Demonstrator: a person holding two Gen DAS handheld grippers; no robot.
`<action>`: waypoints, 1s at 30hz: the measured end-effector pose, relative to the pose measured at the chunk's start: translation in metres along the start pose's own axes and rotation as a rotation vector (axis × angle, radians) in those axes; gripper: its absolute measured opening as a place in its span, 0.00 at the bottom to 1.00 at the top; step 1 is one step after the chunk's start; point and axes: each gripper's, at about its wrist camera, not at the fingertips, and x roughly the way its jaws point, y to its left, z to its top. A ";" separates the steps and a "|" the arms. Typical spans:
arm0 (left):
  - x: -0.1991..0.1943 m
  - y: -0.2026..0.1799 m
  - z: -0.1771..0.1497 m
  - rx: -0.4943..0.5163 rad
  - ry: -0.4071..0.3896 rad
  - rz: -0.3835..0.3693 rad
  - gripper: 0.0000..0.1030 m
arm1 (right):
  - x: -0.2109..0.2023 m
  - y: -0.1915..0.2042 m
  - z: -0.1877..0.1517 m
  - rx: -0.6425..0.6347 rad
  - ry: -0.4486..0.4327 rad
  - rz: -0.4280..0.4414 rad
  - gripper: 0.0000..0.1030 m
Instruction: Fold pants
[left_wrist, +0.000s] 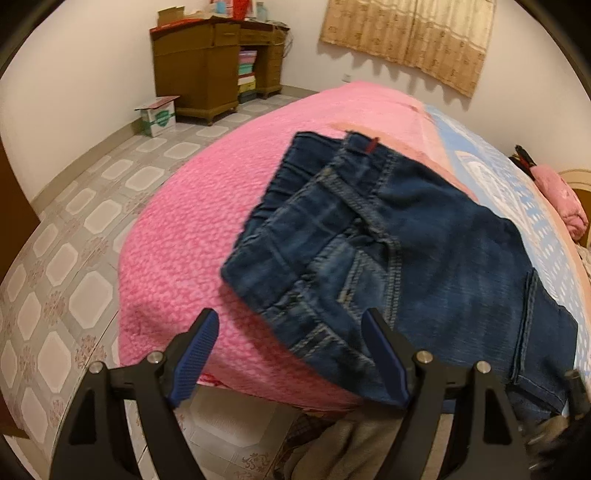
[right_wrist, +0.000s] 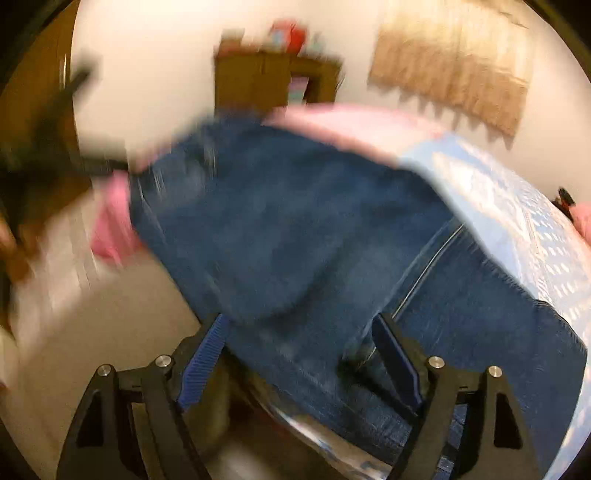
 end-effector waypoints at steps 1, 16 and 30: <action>0.001 0.001 -0.001 -0.005 0.002 0.001 0.79 | -0.009 -0.006 0.006 0.032 -0.039 -0.024 0.78; 0.017 0.046 -0.021 -0.405 0.024 -0.187 0.80 | 0.030 -0.086 -0.024 0.203 0.084 -0.255 0.78; 0.042 0.002 0.016 -0.382 -0.046 -0.339 0.81 | 0.024 -0.092 -0.029 0.219 0.073 -0.258 0.79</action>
